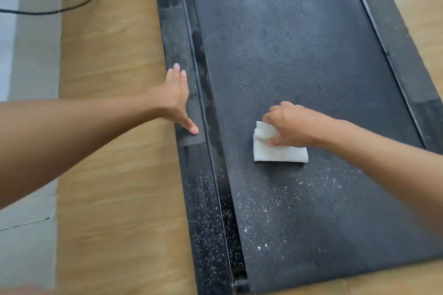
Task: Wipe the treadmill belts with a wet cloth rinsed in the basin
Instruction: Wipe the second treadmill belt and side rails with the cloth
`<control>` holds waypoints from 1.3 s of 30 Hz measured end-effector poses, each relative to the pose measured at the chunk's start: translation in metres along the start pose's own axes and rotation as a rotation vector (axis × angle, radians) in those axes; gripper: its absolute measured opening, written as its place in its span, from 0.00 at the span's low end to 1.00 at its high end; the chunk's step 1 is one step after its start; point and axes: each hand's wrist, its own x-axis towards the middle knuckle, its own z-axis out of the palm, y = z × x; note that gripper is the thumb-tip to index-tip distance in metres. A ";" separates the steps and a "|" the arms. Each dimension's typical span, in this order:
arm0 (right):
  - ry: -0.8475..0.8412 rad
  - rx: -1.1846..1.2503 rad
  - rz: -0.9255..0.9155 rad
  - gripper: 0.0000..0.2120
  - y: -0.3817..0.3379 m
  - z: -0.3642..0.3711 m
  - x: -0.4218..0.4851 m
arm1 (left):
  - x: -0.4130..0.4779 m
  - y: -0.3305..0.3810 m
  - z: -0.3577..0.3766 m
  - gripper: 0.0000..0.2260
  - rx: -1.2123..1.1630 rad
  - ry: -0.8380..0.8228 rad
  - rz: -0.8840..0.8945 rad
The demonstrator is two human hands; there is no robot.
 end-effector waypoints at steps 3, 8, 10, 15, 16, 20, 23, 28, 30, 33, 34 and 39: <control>-0.039 -0.037 -0.062 0.13 -0.015 -0.007 -0.021 | -0.004 0.003 0.001 0.74 0.006 0.020 -0.010; 0.402 0.219 -0.107 0.08 -0.017 -0.030 -0.048 | -0.005 0.007 -0.001 0.74 0.031 0.023 -0.030; 0.536 0.386 -0.113 0.07 -0.025 -0.030 -0.047 | -0.005 0.003 0.003 0.75 0.003 0.044 -0.028; 0.472 0.186 -0.022 0.13 -0.069 0.040 -0.037 | -0.005 -0.003 0.009 0.75 -0.049 0.084 -0.018; 0.433 0.179 -0.023 0.13 -0.077 0.056 -0.038 | -0.005 -0.003 0.009 0.75 -0.057 0.087 -0.012; 0.411 0.242 0.018 0.13 -0.097 0.091 -0.057 | -0.002 -0.006 0.013 0.76 -0.091 0.113 -0.024; 0.364 0.283 0.103 0.15 -0.106 0.091 -0.075 | -0.001 -0.010 0.017 0.76 -0.114 0.126 -0.010; 0.533 0.373 0.297 0.13 -0.116 0.082 -0.072 | -0.002 -0.005 0.013 0.74 -0.090 0.093 -0.020; 0.606 0.354 0.290 0.14 -0.122 0.083 -0.060 | -0.003 -0.002 0.012 0.73 -0.069 0.080 -0.032; 0.678 0.338 0.212 0.16 -0.132 0.094 -0.039 | -0.008 0.000 0.010 0.71 -0.021 0.076 -0.030; 0.650 0.349 0.198 0.18 -0.135 0.099 -0.031 | -0.010 0.000 0.009 0.70 -0.006 0.074 -0.031; 0.519 0.161 0.299 0.36 -0.132 0.117 0.009 | -0.008 0.007 0.008 0.72 0.012 0.037 -0.071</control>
